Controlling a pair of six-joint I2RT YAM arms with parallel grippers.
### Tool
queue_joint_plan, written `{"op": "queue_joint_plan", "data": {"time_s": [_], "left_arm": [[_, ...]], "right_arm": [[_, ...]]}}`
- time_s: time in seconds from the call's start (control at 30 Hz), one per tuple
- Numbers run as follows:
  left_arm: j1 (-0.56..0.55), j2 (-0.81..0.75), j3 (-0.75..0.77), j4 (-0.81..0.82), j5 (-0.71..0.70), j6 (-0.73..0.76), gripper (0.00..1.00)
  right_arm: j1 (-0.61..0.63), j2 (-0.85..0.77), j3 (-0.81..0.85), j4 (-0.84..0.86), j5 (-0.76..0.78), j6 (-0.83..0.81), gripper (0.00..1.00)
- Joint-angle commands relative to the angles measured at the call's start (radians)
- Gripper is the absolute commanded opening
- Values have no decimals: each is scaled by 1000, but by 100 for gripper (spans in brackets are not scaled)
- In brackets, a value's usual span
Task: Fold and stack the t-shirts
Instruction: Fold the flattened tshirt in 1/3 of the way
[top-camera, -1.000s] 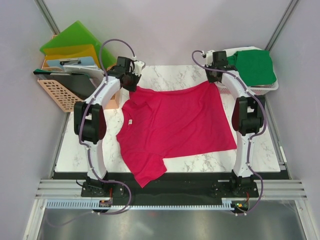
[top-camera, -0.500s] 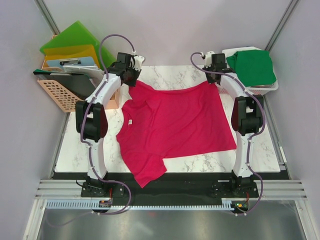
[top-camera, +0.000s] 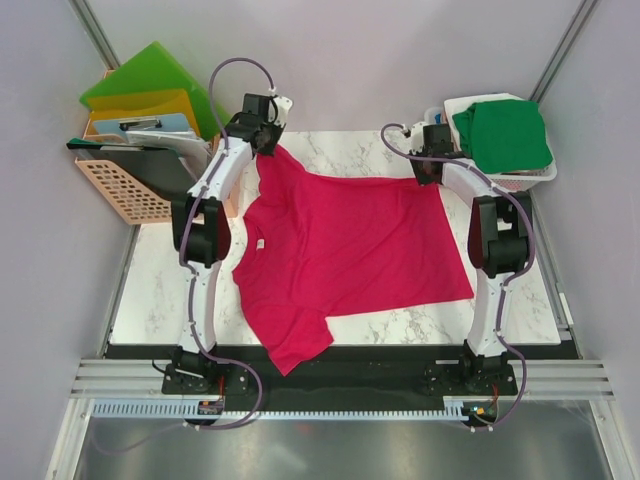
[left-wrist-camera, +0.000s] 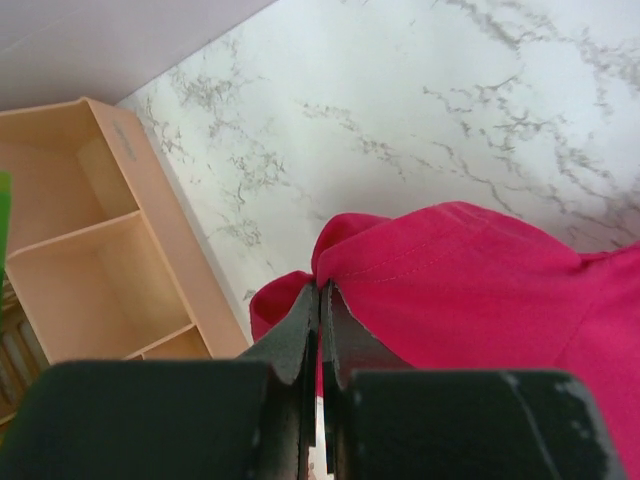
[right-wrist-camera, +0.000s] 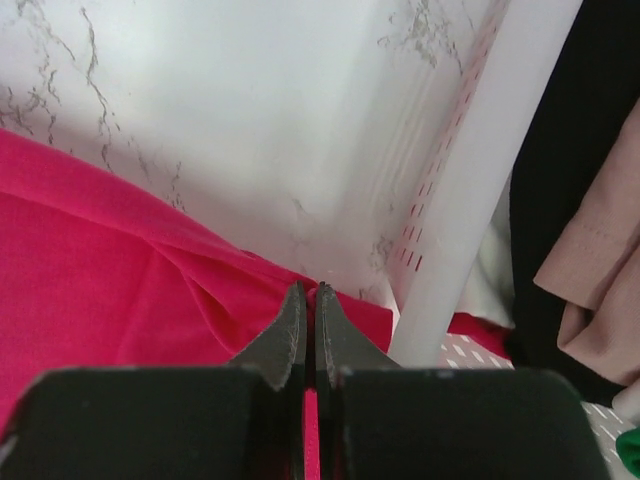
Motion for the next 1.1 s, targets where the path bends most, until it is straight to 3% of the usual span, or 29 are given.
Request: {"op": "queue_joint_plan", "data": {"time_s": [0.0, 0.23, 0.37, 0.77, 1.07], "left_arm": [[0, 67, 119, 9, -83, 43, 2], [-2, 143, 239, 45, -178, 42, 2], [-23, 173, 267, 69, -221, 117, 2], [-28, 164, 193, 163, -243, 120, 2], [-26, 38, 11, 186, -206, 91, 2]], "right_arm": [[-3, -82, -18, 45, 9, -7, 0], [-2, -93, -50, 51, 15, -4, 0], [-5, -81, -48, 53, 17, 7, 0], [-6, -88, -78, 62, 40, -4, 0], [-5, -102, -113, 85, 27, 2, 0]]}}
